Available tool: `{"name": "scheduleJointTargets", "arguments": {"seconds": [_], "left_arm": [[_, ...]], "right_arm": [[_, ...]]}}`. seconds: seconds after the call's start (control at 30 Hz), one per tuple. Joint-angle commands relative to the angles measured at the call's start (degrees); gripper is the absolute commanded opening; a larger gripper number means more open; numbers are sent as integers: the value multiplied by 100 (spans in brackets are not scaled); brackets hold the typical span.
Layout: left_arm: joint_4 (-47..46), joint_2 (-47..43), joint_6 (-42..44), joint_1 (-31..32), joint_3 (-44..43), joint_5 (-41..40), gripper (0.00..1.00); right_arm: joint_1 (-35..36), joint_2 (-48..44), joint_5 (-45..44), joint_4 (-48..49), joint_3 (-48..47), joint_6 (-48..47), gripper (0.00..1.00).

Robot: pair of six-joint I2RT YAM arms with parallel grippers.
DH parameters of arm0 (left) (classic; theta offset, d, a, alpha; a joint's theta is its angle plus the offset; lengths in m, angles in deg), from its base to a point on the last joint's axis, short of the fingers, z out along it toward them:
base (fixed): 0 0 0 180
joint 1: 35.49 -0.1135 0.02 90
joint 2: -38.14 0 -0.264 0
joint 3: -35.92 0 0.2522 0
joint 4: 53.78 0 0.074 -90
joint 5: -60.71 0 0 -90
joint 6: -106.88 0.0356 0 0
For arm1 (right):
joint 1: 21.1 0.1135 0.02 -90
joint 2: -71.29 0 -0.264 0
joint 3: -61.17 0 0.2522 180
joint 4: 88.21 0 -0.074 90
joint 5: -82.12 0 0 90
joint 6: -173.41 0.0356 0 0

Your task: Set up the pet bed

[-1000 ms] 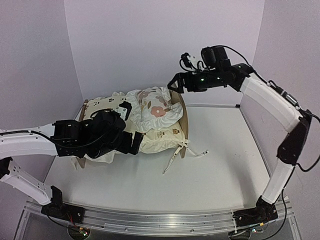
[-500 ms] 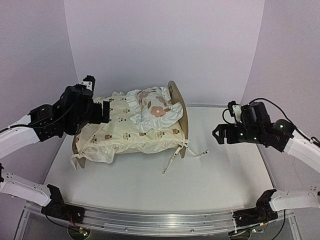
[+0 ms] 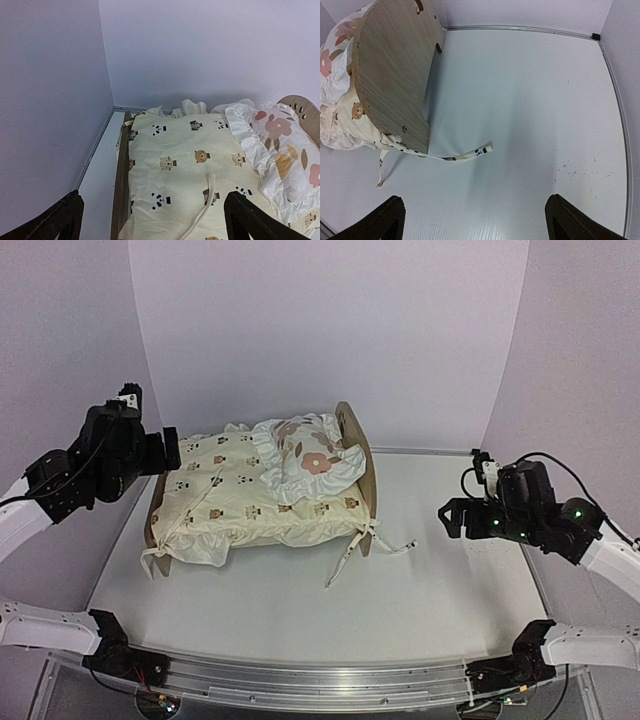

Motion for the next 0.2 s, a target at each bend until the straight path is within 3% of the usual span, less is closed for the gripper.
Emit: {"name": "scheduleJointTargets", "arguments": {"seconds": [0.0, 0.17], "left_arm": [[78, 41, -90, -33, 105, -12, 100], [125, 119, -130, -33, 99, 14, 99]], "right_arm": [[1, -44, -88, 95, 34, -7, 98], [5, 94, -176, 53, -9, -70, 98]]}}
